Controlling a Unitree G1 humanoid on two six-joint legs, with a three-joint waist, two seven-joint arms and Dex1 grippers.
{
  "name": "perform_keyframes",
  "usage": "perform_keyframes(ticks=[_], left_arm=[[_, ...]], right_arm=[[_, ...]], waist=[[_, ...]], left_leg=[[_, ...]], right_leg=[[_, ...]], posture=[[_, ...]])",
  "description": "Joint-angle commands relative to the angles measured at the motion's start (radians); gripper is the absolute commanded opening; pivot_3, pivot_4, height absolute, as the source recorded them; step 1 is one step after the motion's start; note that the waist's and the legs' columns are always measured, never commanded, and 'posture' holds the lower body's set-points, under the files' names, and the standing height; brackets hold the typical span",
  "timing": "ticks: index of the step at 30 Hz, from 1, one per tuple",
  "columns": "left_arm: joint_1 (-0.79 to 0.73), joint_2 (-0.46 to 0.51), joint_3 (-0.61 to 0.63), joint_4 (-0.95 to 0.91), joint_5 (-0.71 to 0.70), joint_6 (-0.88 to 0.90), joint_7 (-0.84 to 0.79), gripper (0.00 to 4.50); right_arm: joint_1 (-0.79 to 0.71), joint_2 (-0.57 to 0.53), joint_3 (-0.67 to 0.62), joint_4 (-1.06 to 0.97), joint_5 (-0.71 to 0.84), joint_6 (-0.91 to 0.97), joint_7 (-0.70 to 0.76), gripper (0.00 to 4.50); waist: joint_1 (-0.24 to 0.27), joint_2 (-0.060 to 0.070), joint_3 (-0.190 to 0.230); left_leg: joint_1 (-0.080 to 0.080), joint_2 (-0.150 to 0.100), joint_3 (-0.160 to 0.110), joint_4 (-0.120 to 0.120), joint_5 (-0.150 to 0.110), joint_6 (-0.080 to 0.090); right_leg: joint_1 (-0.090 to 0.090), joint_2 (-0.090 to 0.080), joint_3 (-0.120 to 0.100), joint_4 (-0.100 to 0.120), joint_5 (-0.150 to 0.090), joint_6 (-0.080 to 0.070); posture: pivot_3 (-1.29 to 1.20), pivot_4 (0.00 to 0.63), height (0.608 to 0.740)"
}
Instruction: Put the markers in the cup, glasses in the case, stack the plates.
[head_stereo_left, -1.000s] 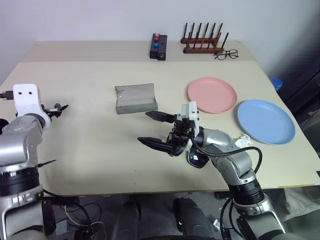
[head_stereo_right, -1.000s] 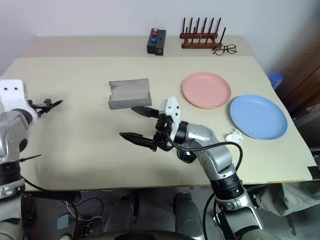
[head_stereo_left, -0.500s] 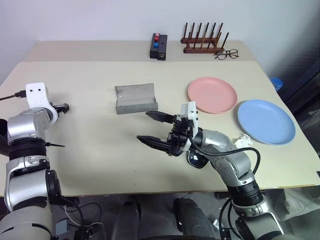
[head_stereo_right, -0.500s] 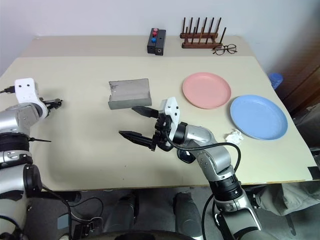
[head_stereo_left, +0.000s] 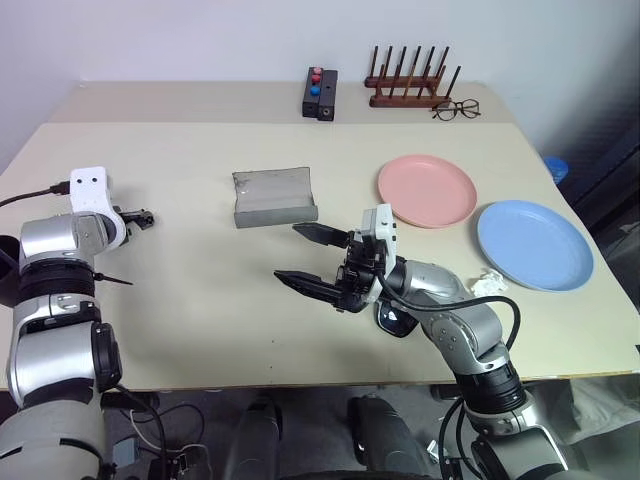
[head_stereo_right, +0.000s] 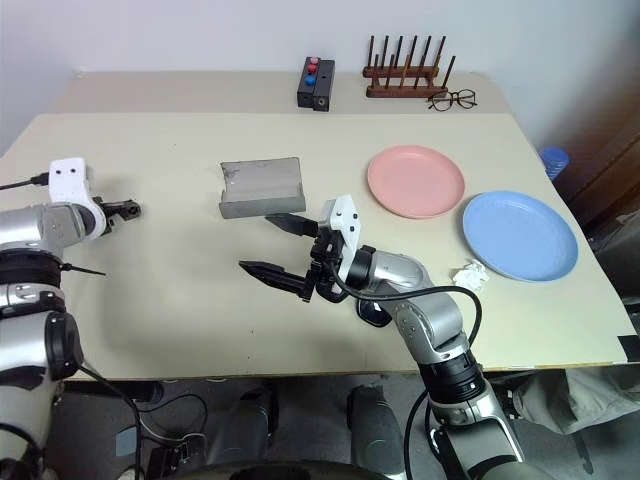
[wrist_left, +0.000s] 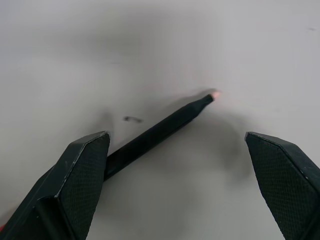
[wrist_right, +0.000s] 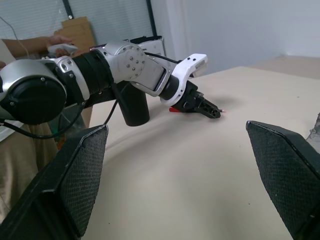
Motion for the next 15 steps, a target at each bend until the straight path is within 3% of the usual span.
perform_keyframes(ticks=[1, 3, 5, 8, 13, 15], left_arm=[[0.049, -0.022, -0.011, -0.091, -0.032, 0.084, -0.046, 4.43], [0.074, -0.027, -0.012, -0.151, -0.043, 0.118, -0.061, 4.43], [0.100, -0.033, -0.005, -0.198, -0.048, 0.140, -0.062, 3.92], [0.125, -0.039, 0.007, -0.234, -0.050, 0.156, -0.056, 2.69], [0.137, -0.044, 0.002, -0.260, -0.043, 0.170, -0.048, 0.12], [0.135, -0.049, 0.005, -0.261, -0.043, 0.165, -0.048, 0.12]], right_arm=[[-0.004, 0.005, -0.012, -0.040, 0.021, -0.005, 0.002, 4.50], [-0.006, 0.006, -0.012, -0.037, 0.023, -0.005, 0.003, 4.50], [-0.008, 0.007, -0.011, -0.034, 0.024, -0.005, 0.003, 4.50], [-0.010, 0.010, -0.009, -0.032, 0.025, -0.003, 0.001, 4.50], [-0.010, 0.012, -0.009, -0.031, 0.026, -0.002, 0.001, 4.50], [-0.010, 0.012, -0.009, -0.031, 0.027, 0.000, 0.001, 4.50]], waist=[[0.000, 0.000, 0.000], [0.001, 0.001, 0.000], [0.001, 0.001, 0.000], [0.001, 0.001, 0.000], [0.003, 0.001, 0.000], [0.003, 0.001, 0.000]], left_leg=[[0.000, 0.000, 0.000, 0.000, 0.000, 0.000], [0.000, 0.000, 0.000, 0.000, 0.000, 0.000], [0.000, 0.000, 0.000, 0.000, 0.000, 0.000], [0.001, 0.000, 0.000, 0.000, 0.000, 0.000], [0.001, 0.000, 0.000, 0.000, 0.000, 0.000], [0.001, 0.000, 0.000, 0.000, 0.000, 0.000]], right_leg=[[0.000, 0.000, 0.000, 0.000, 0.000, 0.000], [0.000, 0.000, 0.000, 0.000, 0.000, 0.000], [0.000, 0.000, 0.000, 0.000, 0.000, 0.000], [0.000, 0.000, 0.000, 0.000, 0.000, 0.000], [0.001, 0.000, 0.000, 0.000, 0.000, 0.000], [0.001, 0.000, 0.000, 0.000, 0.000, 0.000]], posture=[[0.00, 0.150, 0.738], [0.00, 0.150, 0.738], [0.00, 0.150, 0.738], [0.00, 0.150, 0.738], [0.00, 0.150, 0.738], [0.00, 0.150, 0.738]])
